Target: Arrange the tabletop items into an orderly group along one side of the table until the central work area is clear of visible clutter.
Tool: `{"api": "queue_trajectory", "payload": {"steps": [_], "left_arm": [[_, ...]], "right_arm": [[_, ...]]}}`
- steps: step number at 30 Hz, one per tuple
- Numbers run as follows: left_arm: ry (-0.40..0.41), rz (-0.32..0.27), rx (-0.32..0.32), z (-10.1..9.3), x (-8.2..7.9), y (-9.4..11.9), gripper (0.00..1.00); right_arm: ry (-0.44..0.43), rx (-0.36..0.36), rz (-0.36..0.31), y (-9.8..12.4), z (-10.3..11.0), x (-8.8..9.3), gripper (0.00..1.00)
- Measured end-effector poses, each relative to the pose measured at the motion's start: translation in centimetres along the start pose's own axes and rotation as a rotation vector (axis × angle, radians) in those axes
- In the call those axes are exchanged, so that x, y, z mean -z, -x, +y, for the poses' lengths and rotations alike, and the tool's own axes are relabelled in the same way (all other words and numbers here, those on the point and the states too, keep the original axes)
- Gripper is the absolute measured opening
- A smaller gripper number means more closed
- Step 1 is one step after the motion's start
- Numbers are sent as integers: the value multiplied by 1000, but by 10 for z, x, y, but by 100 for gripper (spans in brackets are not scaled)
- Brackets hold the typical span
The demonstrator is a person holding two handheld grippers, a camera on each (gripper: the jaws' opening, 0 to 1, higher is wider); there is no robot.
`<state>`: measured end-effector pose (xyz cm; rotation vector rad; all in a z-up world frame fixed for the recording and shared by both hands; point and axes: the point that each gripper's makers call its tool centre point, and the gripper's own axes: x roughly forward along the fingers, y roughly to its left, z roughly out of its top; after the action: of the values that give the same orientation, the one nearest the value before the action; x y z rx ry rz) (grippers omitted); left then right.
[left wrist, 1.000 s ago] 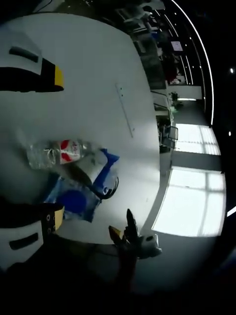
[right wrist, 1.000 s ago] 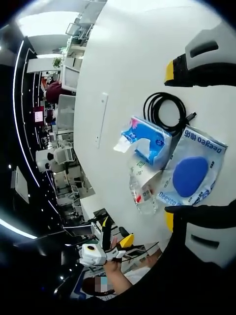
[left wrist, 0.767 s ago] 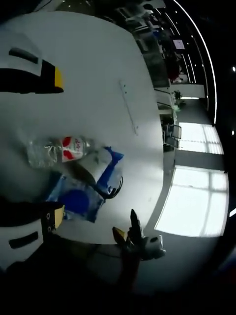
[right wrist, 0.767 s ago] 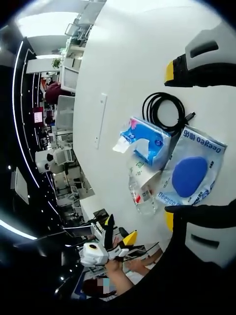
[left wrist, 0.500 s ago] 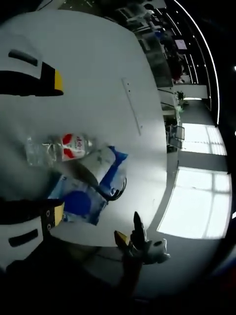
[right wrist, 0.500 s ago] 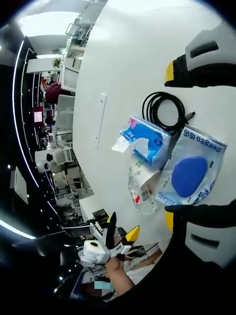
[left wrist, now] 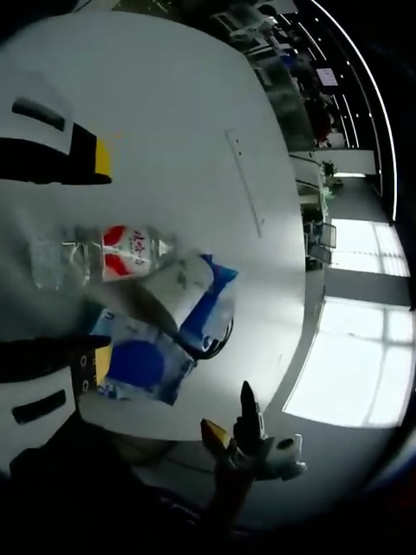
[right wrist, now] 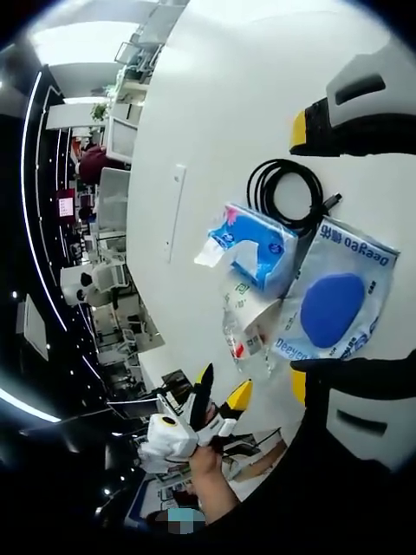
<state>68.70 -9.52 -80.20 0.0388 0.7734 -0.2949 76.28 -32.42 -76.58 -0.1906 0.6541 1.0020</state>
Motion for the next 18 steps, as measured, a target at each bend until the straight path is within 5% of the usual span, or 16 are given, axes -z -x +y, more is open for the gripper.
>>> {"api": "queue_trajectory", "payload": {"steps": [18], "left_arm": [[24,48,-20,0,4,-35,55]], "right_arm": [[-31,32,-3,-1,-6,5,89]]}}
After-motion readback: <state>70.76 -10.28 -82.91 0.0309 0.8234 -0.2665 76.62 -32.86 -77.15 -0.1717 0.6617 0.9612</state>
